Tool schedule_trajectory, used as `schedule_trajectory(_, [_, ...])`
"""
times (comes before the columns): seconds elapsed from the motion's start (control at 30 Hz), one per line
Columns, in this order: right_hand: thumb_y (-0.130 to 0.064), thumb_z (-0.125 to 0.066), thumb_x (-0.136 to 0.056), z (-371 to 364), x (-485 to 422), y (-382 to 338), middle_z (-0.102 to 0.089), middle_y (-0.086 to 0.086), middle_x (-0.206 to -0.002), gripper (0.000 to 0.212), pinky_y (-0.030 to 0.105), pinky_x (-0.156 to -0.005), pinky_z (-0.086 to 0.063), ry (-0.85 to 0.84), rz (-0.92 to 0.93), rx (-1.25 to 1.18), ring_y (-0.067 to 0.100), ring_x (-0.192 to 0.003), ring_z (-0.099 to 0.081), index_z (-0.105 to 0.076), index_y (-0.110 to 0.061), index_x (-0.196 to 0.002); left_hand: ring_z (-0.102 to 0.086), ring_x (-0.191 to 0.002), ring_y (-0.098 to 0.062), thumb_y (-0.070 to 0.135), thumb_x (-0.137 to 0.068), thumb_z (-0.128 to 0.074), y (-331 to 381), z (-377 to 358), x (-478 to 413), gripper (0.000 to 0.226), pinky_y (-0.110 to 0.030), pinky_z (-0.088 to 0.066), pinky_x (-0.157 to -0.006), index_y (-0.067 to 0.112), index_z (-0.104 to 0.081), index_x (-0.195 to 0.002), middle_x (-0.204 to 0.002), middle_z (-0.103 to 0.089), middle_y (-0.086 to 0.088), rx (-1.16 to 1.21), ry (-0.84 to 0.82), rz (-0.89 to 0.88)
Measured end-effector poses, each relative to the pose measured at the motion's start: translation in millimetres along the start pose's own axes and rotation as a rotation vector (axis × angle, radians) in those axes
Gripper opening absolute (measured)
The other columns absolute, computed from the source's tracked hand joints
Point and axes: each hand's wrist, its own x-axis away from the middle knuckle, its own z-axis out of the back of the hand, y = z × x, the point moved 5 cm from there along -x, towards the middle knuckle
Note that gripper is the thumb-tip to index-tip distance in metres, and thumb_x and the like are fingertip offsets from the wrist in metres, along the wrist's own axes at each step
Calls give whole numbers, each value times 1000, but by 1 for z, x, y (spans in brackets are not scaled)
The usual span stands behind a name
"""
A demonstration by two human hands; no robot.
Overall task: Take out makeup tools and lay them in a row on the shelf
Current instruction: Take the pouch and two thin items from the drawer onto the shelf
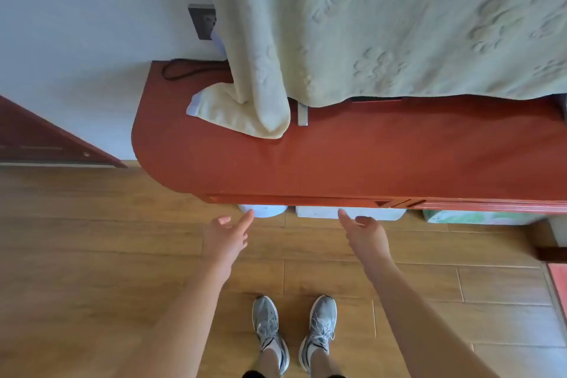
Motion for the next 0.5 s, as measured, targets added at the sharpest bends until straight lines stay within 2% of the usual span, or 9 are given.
schedule_trajectory(0.07, [-73, -68, -62, -11, -26, 15, -68, -1, -89, 97, 39, -86, -56, -6, -103, -226, 15, -83, -68, -51, -8, -132, -73, -95, -20, 64, -55, -88, -7, -10, -22, 123, -35, -61, -82, 2, -36, -147, -110, -67, -12, 228, -43, 75])
schedule_trajectory(0.13, [-72, -74, -56, -21, -43, 22, -66, 0, -96, 106, 37, -87, -57, -50, -123, -413, 15, -87, -69, -50, -3, -132, -70, -102, -22, 60, -45, -91, -10, -17, -39, 135, -35, -59, -87, 2, -31, -150, -117, -64, -13, 416, -87, 113])
schedule_trajectory(0.23, [-56, -79, -69, -34, -60, 28, -61, 4, -117, 97, 37, -93, -53, -104, -96, -676, 17, -106, -64, -39, -4, -140, -59, -120, -24, 32, -65, -84, -16, -34, -58, 121, -47, -43, -110, 9, -10, -157, -119, -60, -6, 657, -155, 133])
schedule_trajectory(0.33, [-26, -68, -89, -38, -68, 32, -57, 6, -128, 70, 43, -101, -47, -118, -80, -921, 20, -116, -60, -30, -8, -145, -54, -129, -29, 16, -76, -75, -25, -40, -69, 102, -46, -39, -112, 7, -13, -157, -107, -67, 0, 879, -189, 95])
schedule_trajectory(0.37, [-21, -66, -91, -39, -70, 33, -58, 7, -126, 66, 44, -102, -45, -121, -78, -971, 21, -117, -60, -31, -9, -145, -54, -130, -29, 15, -76, -78, -27, -41, -73, 94, -46, -39, -112, 7, -26, -153, -99, -71, 2, 929, -205, 89])
schedule_trajectory(0.4, [-20, -65, -91, -40, -72, 34, -60, 6, -123, 63, 45, -103, -44, -128, -78, -1010, 22, -118, -59, -33, -9, -144, -55, -129, -29, 15, -71, -86, -28, -42, -75, 81, -46, -38, -113, 9, -44, -140, -94, -72, 4, 951, -231, 85])
schedule_trajectory(0.43, [-19, -65, -91, -41, -74, 34, -61, 5, -120, 61, 46, -104, -44, -138, -78, -1046, 22, -118, -60, -34, -8, -143, -57, -127, -29, 16, -63, -93, -28, -42, -77, 68, -47, -37, -114, 13, -54, -119, -90, -73, 6, 957, -251, 67])
schedule_trajectory(0.47, [-18, -65, -91, -43, -76, 36, -63, 4, -116, 60, 47, -105, -43, -151, -79, -1076, 22, -118, -60, -36, -8, -142, -57, -124, -28, 16, -55, -97, -27, -42, -76, 64, -46, -37, -114, 21, -53, -102, -87, -73, 7, 971, -268, 50])
schedule_trajectory(0.5, [-17, -65, -91, -44, -78, 37, -64, 2, -112, 58, 47, -107, -41, -171, -82, -1110, 22, -118, -60, -37, -8, -141, -57, -121, -28, 16, -50, -98, -25, -42, -77, 66, -46, -38, -113, 24, -50, -94, -86, -73, 7, 991, -283, 31])
